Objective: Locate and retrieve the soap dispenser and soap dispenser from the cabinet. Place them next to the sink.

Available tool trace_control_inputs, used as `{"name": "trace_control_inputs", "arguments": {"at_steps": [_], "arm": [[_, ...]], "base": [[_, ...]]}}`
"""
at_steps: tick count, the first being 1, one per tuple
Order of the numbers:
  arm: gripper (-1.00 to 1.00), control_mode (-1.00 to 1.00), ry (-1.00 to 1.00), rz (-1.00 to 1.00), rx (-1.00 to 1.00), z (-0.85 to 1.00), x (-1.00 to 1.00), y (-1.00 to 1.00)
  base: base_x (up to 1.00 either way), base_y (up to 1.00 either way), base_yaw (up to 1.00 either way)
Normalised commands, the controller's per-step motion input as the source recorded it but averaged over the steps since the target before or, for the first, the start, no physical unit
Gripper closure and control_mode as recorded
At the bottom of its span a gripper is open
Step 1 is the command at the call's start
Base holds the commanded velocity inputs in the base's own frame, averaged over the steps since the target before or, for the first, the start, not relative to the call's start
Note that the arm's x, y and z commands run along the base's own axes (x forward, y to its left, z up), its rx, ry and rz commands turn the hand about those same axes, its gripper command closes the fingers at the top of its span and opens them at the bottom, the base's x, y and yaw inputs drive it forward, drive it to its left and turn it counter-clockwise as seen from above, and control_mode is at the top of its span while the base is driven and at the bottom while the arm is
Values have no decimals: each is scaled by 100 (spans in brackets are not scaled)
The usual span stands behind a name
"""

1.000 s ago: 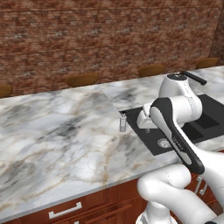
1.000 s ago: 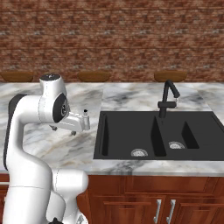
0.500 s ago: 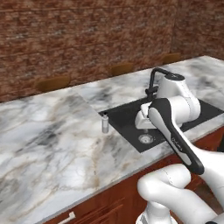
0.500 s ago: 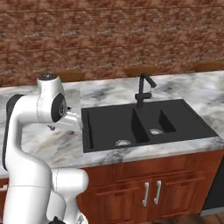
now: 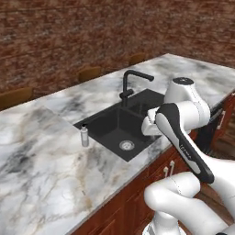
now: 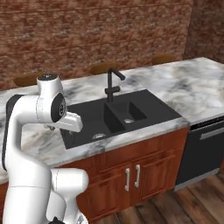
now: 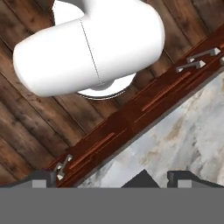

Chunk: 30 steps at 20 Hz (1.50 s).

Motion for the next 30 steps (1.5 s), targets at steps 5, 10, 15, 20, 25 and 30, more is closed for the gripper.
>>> {"name": "trace_control_inputs", "arguments": {"at_steps": [5, 10, 15, 20, 25, 30], "arm": [[-100, 100, 0, 0, 0, 0, 0, 0], [-100, 100, 0, 0, 0, 0, 0, 0], [-100, 100, 0, 0, 0, 0, 0, 0], [-100, 100, 0, 0, 0, 0, 0, 0], [-100, 100, 0, 0, 0, 0, 0, 0], [-100, 100, 0, 0, 0, 0, 0, 0]], "base": [[10, 1, -45], [1, 0, -49], [4, -1, -48], [2, 0, -50], [3, 0, -50], [1, 0, -50]]}}
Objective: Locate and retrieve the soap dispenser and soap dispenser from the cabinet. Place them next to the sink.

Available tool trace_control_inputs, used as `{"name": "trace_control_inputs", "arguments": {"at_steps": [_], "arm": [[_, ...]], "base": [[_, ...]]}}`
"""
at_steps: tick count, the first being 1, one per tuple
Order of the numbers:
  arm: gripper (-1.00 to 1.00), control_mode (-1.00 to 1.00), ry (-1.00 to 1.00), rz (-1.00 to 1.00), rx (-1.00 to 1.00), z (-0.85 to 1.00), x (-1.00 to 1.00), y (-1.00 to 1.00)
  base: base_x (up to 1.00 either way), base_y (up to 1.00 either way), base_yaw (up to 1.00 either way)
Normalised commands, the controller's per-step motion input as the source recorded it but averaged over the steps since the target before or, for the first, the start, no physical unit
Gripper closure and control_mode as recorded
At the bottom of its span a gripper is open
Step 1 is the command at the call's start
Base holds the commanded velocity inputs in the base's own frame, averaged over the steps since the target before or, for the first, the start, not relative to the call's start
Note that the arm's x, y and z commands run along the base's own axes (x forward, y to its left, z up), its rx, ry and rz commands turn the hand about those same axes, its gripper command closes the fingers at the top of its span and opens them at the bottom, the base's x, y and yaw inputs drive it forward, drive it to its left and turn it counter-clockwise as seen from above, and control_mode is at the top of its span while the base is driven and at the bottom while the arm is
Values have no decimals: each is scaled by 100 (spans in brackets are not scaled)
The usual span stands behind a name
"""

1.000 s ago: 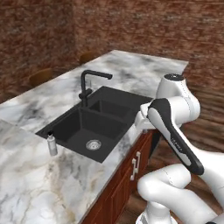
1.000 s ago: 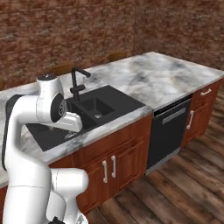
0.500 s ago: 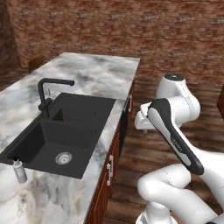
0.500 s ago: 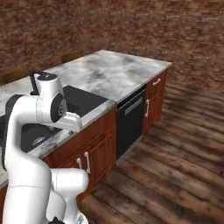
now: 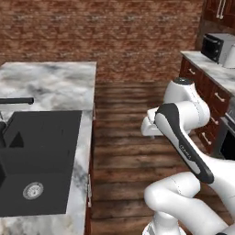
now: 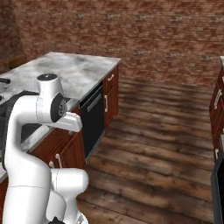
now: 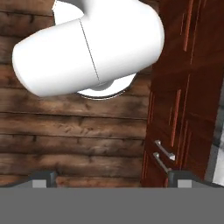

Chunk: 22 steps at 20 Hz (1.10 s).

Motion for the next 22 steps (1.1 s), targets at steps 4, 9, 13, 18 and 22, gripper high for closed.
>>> {"name": "trace_control_inputs", "arguments": {"at_steps": [4, 9, 13, 18, 22], "arm": [[-100, 100, 0, 0, 0, 0, 0, 0], [-100, 100, 0, 0, 0, 0, 0, 0], [-100, 100, 0, 0, 0, 0, 0, 0], [-100, 100, 0, 0, 0, 0, 0, 0], [-100, 100, 0, 0, 0, 0, 0, 0]], "base": [[3, 0, -49], [4, 0, -48], [3, 0, -49], [3, 0, -49], [3, 0, -49]]}}
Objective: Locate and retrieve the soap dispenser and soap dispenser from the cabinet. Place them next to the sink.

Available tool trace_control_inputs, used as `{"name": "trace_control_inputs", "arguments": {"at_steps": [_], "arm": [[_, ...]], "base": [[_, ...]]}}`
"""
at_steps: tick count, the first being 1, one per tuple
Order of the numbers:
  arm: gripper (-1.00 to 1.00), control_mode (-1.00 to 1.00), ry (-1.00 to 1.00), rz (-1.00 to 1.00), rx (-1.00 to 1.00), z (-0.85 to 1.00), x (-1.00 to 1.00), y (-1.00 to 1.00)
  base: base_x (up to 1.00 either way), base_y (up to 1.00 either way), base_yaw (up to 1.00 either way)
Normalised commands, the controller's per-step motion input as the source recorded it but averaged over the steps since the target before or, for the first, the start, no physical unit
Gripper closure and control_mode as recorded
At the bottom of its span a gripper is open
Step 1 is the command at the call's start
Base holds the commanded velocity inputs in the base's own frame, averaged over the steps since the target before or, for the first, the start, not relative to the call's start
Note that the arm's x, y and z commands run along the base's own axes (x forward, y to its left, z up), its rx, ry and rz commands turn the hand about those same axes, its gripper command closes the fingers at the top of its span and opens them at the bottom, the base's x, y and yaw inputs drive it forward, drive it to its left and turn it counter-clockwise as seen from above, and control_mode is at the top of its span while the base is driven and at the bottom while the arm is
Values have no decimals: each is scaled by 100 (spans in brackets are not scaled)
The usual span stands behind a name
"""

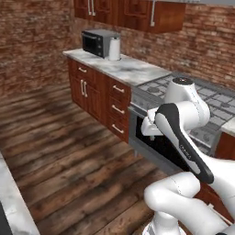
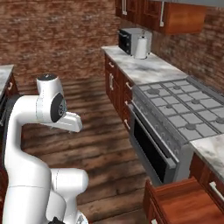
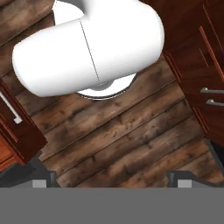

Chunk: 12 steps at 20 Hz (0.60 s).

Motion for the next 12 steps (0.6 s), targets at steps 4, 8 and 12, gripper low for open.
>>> {"name": "trace_control_inputs", "arguments": {"at_steps": [4, 8, 12], "arm": [[-100, 100, 0, 0, 0, 0, 0, 0], [-100, 100, 0, 0, 0, 0, 0, 0], [-100, 100, 0, 0, 0, 0, 0, 0]], "base": [[3, 0, -48], [4, 0, -48], [4, 0, -48]]}}
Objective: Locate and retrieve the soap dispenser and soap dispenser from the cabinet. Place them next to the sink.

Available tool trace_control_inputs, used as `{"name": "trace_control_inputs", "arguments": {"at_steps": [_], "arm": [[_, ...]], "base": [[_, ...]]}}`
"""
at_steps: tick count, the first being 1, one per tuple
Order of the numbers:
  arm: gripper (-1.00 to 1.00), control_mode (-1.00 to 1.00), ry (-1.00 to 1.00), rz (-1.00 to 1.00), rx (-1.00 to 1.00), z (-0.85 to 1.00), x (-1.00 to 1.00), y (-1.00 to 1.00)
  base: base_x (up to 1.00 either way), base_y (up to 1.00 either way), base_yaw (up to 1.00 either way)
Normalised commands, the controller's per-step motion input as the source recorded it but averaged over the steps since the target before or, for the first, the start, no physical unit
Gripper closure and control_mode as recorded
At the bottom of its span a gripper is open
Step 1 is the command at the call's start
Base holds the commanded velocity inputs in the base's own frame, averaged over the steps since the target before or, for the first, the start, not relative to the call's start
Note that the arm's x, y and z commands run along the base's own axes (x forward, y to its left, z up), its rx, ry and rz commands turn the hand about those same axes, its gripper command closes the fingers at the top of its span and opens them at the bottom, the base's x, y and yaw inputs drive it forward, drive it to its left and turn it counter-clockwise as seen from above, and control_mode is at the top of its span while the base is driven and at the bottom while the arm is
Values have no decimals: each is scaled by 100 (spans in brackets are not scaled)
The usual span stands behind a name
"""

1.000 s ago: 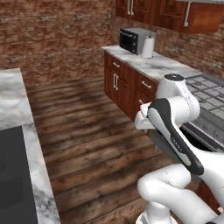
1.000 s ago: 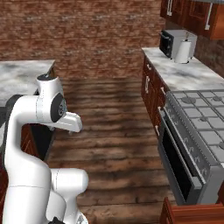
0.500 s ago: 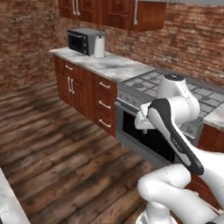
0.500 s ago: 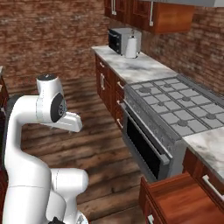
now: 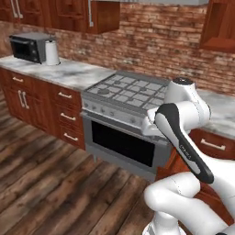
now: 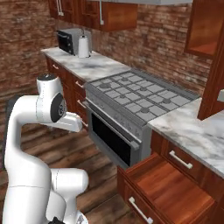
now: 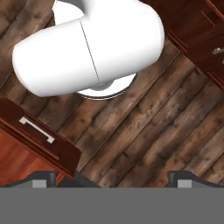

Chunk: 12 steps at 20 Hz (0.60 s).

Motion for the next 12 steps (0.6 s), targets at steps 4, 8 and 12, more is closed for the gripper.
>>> {"name": "trace_control_inputs", "arguments": {"at_steps": [4, 8, 12], "arm": [[-100, 100, 0, 0, 0, 0, 0, 0], [-100, 100, 0, 0, 0, 0, 0, 0], [-100, 100, 0, 0, 0, 0, 0, 0]], "base": [[4, 0, -48], [4, 0, -47], [8, 1, -46]]}}
